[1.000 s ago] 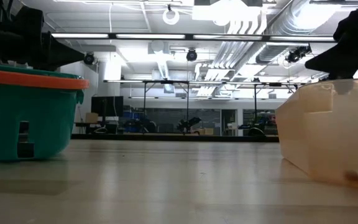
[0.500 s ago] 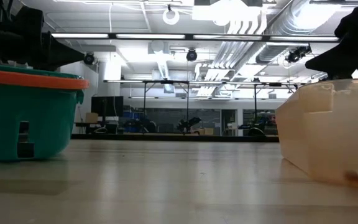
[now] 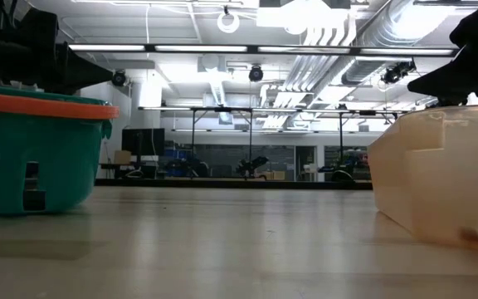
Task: Sort pens & pencils
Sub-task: Return to Home Position
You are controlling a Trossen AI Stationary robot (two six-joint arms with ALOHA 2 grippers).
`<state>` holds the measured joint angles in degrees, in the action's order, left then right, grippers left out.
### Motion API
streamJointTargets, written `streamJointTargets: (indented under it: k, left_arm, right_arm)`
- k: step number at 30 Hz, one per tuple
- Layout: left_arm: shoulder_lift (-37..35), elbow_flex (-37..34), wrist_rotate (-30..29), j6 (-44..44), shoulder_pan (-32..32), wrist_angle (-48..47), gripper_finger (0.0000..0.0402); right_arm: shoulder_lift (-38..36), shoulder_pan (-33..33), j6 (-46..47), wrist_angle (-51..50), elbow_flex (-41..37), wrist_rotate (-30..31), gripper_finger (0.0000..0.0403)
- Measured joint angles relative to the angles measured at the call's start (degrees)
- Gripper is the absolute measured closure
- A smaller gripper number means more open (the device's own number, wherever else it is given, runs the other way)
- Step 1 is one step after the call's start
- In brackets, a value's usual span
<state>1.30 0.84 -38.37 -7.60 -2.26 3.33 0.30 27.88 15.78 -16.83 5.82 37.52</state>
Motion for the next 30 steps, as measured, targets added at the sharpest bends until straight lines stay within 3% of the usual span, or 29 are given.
streamJointTargets:
  k: [30]
  left_arm:
    - [0.0, 0.0, 0.0, 0.0, 0.0, 0.0, 0.0396]
  right_arm:
    - [0.0, 0.0, 0.7, 0.0, 0.0, 0.0, 0.0402]
